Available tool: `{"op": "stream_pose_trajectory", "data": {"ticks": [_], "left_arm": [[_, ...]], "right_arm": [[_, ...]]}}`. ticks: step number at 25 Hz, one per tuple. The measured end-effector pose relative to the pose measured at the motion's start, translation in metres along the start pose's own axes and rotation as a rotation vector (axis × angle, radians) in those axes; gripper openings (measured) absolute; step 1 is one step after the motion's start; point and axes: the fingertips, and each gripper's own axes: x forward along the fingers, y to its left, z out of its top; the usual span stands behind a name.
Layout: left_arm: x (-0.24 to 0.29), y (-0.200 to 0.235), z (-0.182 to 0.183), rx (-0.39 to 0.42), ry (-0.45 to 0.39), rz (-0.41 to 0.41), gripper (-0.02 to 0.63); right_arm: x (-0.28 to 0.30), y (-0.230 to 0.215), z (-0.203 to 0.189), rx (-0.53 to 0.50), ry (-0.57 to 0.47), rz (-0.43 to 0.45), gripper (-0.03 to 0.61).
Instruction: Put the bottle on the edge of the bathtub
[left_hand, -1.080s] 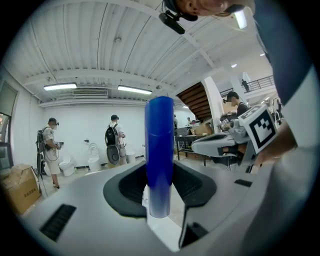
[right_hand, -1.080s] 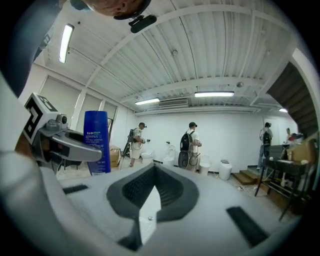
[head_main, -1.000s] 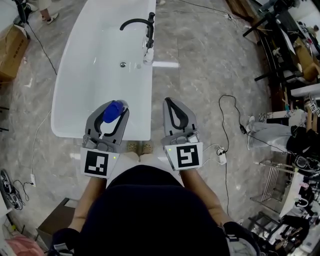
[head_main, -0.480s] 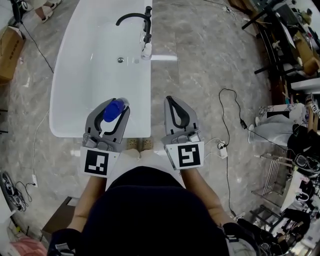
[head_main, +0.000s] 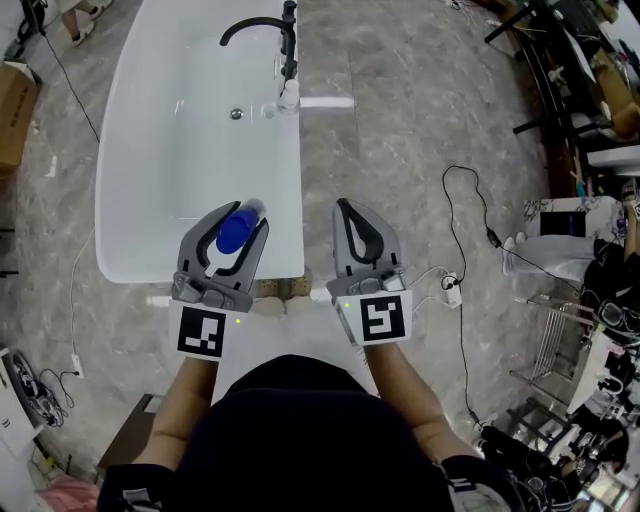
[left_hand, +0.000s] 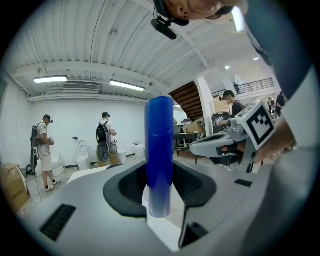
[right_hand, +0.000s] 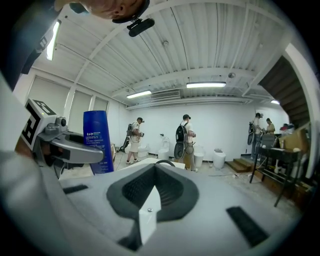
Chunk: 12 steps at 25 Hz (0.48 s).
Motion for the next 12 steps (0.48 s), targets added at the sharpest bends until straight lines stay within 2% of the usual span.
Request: {"op": "stream_pose_trajectory", "data": {"ticks": [5,12], "left_arm": [[0.018,-0.003,-0.016,0.033,0.005,-0.037,0.155],[0.037,-0.012,-0.041,0.027,0.015,-0.073,0.155]], "right_arm": [[0.010,-0.005,-0.017,0.011,-0.014,-0.008,0.002],[0.022,-0.008,-0.034,0.005,-0.021,0.008,0.002]]}}
